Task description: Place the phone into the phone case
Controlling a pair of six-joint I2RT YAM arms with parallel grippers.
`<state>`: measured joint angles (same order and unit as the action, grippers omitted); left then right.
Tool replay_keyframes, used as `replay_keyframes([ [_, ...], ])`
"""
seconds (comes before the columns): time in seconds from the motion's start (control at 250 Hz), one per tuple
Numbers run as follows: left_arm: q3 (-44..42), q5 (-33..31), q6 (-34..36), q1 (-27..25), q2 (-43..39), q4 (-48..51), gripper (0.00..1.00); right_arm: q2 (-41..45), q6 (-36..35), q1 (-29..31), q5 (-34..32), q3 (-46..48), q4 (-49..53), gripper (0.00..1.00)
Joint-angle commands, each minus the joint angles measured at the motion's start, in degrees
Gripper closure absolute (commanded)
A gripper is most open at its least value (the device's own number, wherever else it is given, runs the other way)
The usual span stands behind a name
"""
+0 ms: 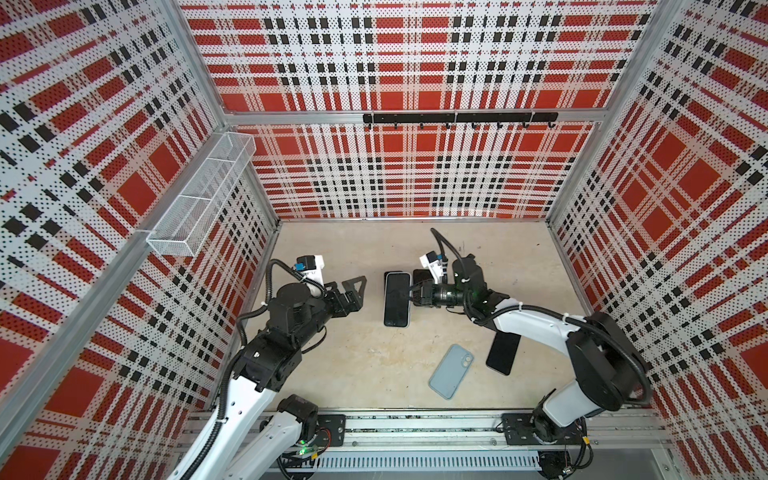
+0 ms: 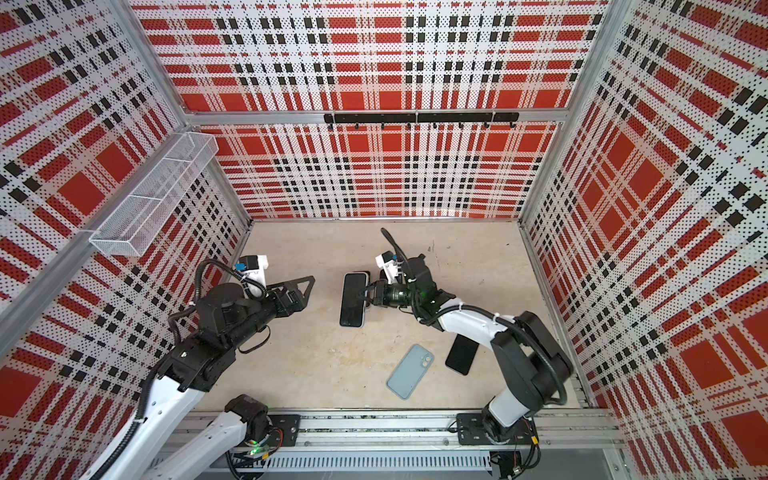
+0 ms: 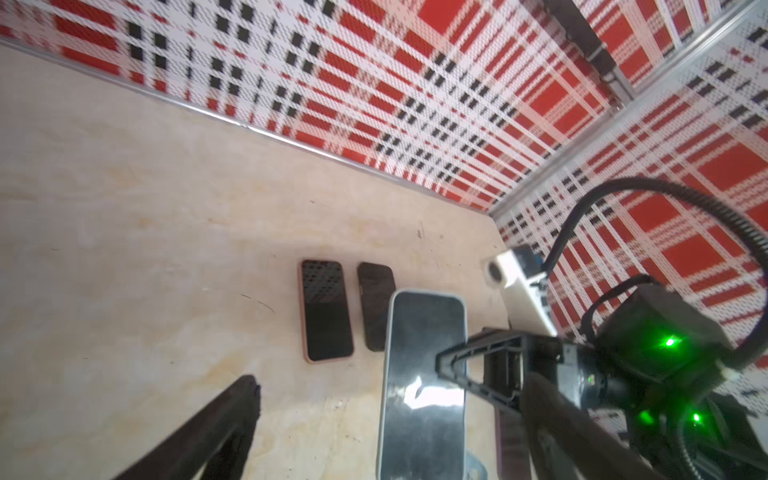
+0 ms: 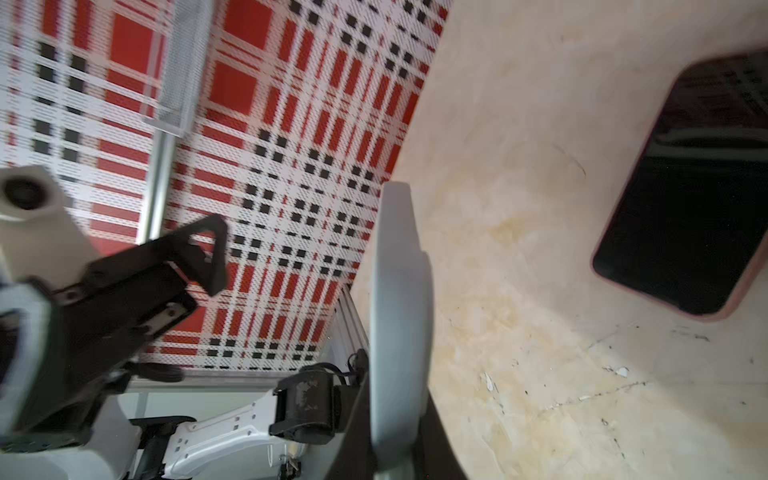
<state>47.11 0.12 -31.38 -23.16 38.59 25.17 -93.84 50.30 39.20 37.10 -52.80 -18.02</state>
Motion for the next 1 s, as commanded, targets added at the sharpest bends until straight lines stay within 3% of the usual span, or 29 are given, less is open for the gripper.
replay_keyframes([
  [0.0, -0.7, -7.2, 2.5, 0.4, -1.9, 0.9, 0.01, -6.5, 0.5, 2.3, -2.8, -3.0, 3.6, 1.00],
  [0.24, 1.1, -2.6, 5.1, 0.4, 0.7, 3.1, 0.00, -14.5, 2.3, 2.9, -1.8, -6.5, 6.6, 1.00],
  [0.576, 0.7, -2.8, 5.5, 0.8, 0.2, 3.3, 0.00, -18.0, 3.0, 3.0, -2.5, -5.7, 6.0, 1.00],
  [0.74, 1.3, -2.8, 5.8, 0.8, 0.0, 3.7, 0.01, -18.8, 2.5, 2.9, -3.5, -5.8, 6.2, 0.91],
  [0.924, 2.0, -2.7, 6.3, 0.8, 0.5, 4.4, 0.01, -18.3, 0.8, 3.0, -5.4, -5.8, 9.5, 0.88],
  [0.996, 2.4, -2.9, 6.3, 0.9, 0.7, 4.6, 0.01, -17.9, -0.2, 3.0, -6.5, -5.5, 11.3, 0.82],
])
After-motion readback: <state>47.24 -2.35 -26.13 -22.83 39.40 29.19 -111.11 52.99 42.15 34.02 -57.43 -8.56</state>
